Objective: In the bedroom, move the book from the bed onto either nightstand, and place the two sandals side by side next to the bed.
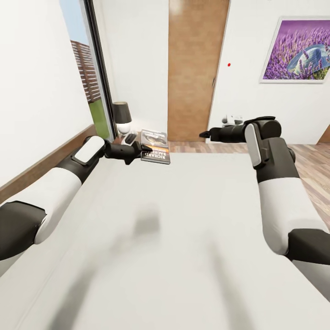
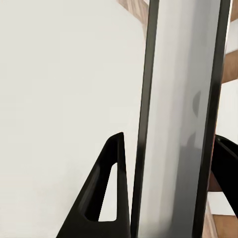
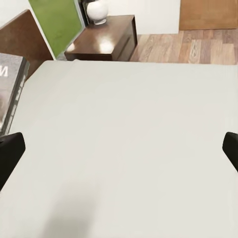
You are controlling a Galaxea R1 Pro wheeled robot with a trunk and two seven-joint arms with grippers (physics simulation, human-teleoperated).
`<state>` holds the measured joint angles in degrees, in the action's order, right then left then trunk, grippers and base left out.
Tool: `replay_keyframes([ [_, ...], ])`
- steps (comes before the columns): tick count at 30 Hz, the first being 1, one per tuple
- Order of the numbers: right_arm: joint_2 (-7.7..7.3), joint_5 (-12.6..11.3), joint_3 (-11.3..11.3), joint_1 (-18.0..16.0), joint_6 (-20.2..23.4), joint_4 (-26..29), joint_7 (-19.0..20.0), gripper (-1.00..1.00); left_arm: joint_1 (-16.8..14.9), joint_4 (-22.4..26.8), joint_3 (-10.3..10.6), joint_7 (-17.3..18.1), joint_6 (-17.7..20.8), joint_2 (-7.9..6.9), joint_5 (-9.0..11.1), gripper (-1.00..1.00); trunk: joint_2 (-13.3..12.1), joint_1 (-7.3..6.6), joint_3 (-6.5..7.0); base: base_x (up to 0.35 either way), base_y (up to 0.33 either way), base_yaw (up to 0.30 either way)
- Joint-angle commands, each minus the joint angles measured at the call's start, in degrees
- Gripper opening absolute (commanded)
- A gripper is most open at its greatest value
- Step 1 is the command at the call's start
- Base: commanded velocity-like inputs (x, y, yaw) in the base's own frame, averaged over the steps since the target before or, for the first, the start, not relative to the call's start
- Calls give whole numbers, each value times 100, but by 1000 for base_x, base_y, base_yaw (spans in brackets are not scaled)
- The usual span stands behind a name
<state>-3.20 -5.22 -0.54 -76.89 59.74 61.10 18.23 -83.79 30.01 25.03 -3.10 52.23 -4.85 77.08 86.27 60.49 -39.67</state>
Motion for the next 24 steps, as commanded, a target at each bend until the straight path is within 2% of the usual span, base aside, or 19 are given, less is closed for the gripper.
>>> replay_keyframes([
  [1, -2, -49, -3, 12, 26, 54, -30, 100, -6, 8, 37, -32, -2, -7, 62, -100, 3, 0, -5, 0, 0, 0],
  [12, -14, 34, -43, 216, 26, 320, -15, 100, -6, 12, 37, -39, -2, -9, 62, -100, 3, 0, -5, 0, 0, 0],
  [20, 46, 593, 1, 322, 26, 417, -13, 100, -6, 10, 37, -41, 16, -39, 66, -100, 3, 0, 31, 0, 0, -15],
  [24, 58, 728, 14, 336, 26, 445, -13, 100, -6, 11, 37, -41, 20, -43, 68, -100, 3, 0, 61, 0, 0, -44],
])
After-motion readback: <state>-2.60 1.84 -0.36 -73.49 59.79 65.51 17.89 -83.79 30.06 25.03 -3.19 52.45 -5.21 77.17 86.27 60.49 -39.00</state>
